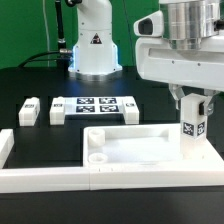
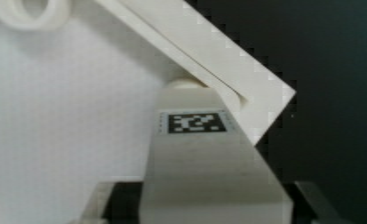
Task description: Assemble desk
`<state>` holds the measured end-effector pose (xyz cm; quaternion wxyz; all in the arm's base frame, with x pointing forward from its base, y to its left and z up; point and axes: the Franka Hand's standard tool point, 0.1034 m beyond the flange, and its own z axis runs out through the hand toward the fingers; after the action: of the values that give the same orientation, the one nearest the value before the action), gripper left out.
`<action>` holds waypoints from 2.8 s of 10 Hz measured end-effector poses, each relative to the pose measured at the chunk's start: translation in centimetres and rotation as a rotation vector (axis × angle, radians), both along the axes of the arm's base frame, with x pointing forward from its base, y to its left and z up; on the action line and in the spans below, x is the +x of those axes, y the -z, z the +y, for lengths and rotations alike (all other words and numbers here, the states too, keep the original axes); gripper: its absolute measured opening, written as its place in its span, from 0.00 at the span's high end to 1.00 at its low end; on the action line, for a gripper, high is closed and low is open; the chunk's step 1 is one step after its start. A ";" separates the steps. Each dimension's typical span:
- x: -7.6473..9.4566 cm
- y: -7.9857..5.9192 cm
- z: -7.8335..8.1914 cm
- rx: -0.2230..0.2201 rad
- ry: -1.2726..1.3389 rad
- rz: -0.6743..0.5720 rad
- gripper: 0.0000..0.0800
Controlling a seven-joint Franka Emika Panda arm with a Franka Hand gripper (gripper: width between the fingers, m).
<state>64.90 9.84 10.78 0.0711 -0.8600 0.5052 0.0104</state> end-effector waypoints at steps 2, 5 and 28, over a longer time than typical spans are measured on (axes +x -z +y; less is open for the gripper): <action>-0.1 0.1 0.3 0.026 0.202 0.024 0.64; -0.1 0.1 0.5 0.062 0.383 0.054 0.64; 0.7 -4.8 1.8 0.188 0.750 0.017 0.19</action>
Offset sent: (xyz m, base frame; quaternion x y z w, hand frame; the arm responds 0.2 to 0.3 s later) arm 0.0000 0.0000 0.0000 0.0000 0.0000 0.1296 0.9916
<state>65.60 11.63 15.58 0.1444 -0.6050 0.7822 0.0371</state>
